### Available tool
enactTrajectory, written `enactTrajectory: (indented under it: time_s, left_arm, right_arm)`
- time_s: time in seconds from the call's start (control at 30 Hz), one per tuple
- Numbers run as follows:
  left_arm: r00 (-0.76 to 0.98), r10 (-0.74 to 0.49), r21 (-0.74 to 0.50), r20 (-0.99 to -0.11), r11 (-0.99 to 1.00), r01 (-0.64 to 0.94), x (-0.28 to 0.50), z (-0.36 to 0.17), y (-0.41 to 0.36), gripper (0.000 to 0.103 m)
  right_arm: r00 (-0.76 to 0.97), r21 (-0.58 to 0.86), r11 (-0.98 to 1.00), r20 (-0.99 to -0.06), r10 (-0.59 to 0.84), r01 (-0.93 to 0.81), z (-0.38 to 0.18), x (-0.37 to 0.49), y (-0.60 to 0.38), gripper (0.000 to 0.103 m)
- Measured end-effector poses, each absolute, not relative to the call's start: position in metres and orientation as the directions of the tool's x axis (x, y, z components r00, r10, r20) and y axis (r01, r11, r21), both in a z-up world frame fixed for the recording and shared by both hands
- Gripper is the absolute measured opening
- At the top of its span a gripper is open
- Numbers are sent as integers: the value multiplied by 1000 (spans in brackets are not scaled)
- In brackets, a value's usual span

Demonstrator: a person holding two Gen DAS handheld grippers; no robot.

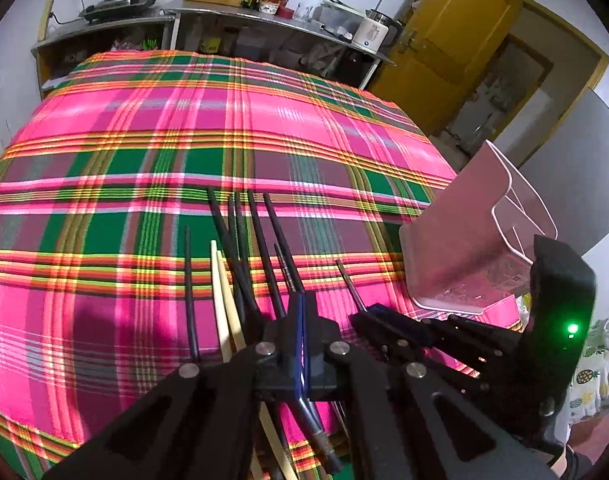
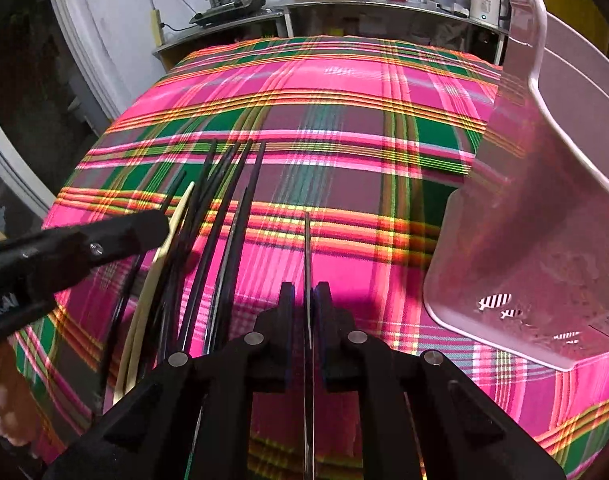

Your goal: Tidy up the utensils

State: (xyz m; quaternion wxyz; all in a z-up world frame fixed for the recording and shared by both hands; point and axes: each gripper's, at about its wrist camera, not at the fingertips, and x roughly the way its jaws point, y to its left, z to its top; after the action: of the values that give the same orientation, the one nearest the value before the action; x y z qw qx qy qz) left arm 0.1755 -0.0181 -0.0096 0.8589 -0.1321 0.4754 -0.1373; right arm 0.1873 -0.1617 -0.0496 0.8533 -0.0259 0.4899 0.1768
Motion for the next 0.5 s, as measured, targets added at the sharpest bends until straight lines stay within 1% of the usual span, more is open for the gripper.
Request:
enactTrajectory:
  time_s: [0.03,0.07,0.27,0.5]
  left_arm:
    - [506,-362,-357,-783,927,111,177,-11,-19,0]
    - [501,-361,-355,-787,928,111,179,-13,-21,0]
    - [450,-353,-348,-820,932,97,190,-31,-32,2]
    - [452,-279,-268,-847,959,90,194,-41,-39,3]
  right_arm:
    - [460,129,937,-844,275,-323,-50,186,-163,6]
    - [462,129,938,-843,275,-322,-50,185,-164,5]
    - [463,134,937,-841,280,-323,-50,174,-169,5]
    - [460,152,935,-838,294,-321,-50,169,-173,5]
